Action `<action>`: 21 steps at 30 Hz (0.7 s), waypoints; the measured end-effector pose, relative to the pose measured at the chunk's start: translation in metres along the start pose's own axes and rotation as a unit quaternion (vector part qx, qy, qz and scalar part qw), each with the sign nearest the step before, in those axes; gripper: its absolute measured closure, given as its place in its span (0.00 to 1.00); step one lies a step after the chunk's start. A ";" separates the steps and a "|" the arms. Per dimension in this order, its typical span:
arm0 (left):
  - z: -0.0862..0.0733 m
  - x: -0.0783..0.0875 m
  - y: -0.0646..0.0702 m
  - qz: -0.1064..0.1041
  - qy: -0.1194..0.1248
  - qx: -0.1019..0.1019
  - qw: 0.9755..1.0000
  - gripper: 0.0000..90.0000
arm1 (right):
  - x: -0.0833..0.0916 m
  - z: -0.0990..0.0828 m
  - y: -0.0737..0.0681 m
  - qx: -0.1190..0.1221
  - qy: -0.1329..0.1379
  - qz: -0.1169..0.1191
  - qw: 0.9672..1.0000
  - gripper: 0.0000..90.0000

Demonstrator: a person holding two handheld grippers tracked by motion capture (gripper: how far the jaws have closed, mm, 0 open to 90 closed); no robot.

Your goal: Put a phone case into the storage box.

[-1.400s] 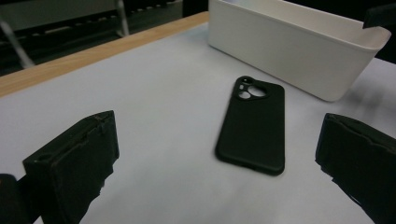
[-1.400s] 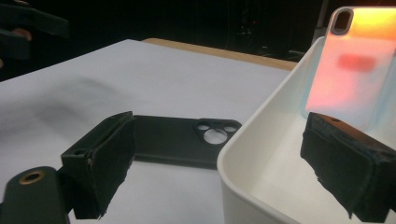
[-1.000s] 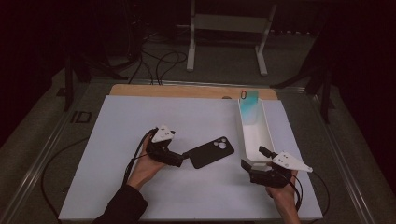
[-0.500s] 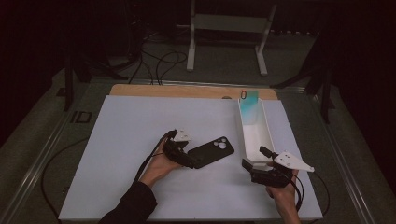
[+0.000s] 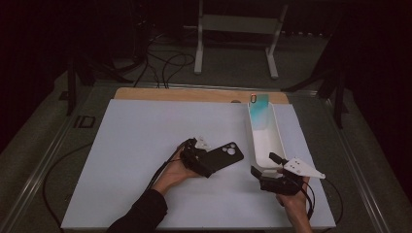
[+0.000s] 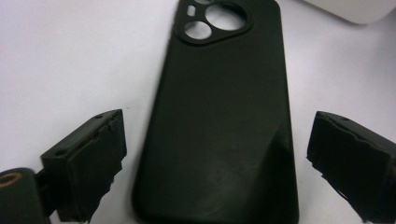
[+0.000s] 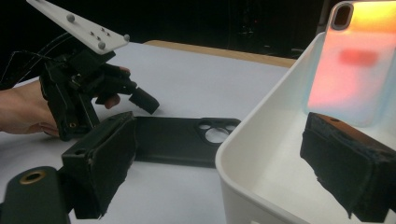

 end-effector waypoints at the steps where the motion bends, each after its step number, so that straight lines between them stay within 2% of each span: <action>1: 0.000 -0.001 0.000 0.003 -0.005 -0.001 1.000 0.07 | 0.000 0.000 0.000 0.000 0.000 -0.001 1.000 0.11; 7: -0.002 -0.003 0.001 0.009 -0.023 -0.005 1.000 0.14 | 0.000 0.000 0.000 0.000 0.000 -0.001 1.000 0.11; 12: -0.003 0.000 0.001 0.009 -0.034 -0.004 0.999 0.15 | 0.001 0.000 0.000 0.003 -0.001 -0.003 1.000 0.11; 16: -0.010 0.009 -0.001 0.014 -0.042 0.004 0.999 0.15 | 0.001 -0.001 0.000 0.004 0.000 -0.004 1.000 0.11; 21: -0.029 0.030 -0.004 0.027 -0.053 0.018 0.998 0.15 | 0.001 -0.001 0.000 0.005 -0.001 -0.003 1.000 0.11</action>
Point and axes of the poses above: each handheld gripper's, and its own axes: x roughly backward along the jaws, z roughly out of its top, y roughly to its right, the point moved 2 cm from there along -x, roughly forward along the jaws, and after that the axes turned 11 degrees about -z, right-handed, at the moved point
